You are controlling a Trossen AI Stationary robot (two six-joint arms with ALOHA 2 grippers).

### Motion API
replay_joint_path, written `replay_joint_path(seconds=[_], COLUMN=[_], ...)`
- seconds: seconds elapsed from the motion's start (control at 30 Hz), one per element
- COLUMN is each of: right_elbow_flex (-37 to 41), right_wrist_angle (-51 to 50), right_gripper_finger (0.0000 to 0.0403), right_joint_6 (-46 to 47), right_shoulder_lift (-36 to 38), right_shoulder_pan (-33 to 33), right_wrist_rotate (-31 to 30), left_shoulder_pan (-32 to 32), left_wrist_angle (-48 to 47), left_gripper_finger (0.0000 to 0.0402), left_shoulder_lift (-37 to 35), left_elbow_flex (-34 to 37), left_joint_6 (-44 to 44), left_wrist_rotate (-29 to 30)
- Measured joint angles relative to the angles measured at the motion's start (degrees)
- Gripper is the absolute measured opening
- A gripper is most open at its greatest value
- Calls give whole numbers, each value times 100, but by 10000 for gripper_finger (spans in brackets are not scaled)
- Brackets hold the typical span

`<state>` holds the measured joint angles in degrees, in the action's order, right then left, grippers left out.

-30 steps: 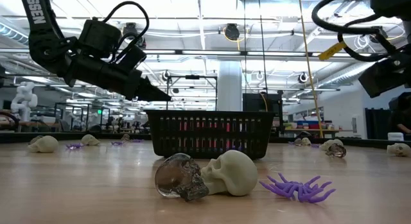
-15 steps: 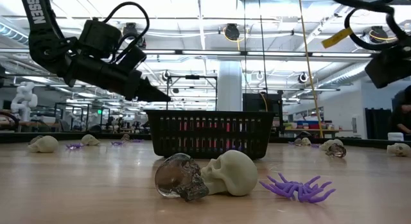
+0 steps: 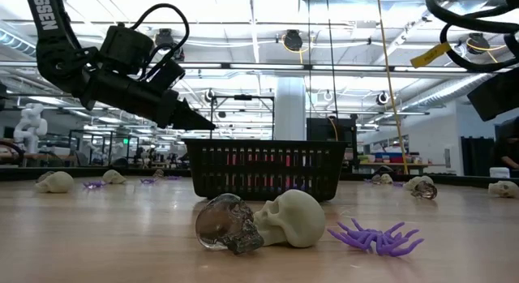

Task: Sort Halloween decoration
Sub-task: Put the violet spider toy into the black basket

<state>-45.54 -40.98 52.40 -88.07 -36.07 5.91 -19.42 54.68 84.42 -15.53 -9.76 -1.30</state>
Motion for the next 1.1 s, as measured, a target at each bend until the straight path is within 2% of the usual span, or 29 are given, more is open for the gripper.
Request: replay_joint_path(seconds=[0.13, 0.37, 0.63, 0.8, 1.0, 1.1], right_elbow_flex=[2, -19, -535, -919, -1157, -1280], right_wrist_angle=[-23, -134, -601, -254, 1077, 1422], right_gripper_finger=[7, 4, 0, 0, 0, 0], right_joint_6=[-43, 16, -280, -1022, -2290, -2887], right_shoulder_lift=[0, 134, 407, 417, 388, 261], right_shoulder_pan=[11, 87, 366, 880, 1744, 2142], right_wrist_rotate=[-6, -29, -747, -1213, -1220, -1177], left_shoulder_pan=[1, 1, 2, 1, 0, 2], left_wrist_angle=[0, 0, 2, 2, 1, 2], left_gripper_finger=[0, 0, 0, 0, 0, 0], left_shoulder_lift=[0, 0, 0, 0, 0, 0], left_elbow_flex=[0, 0, 0, 0, 0, 0], left_joint_6=[0, 0, 4, 35, 37, 37], left_wrist_rotate=[0, 0, 0, 0, 0, 0])
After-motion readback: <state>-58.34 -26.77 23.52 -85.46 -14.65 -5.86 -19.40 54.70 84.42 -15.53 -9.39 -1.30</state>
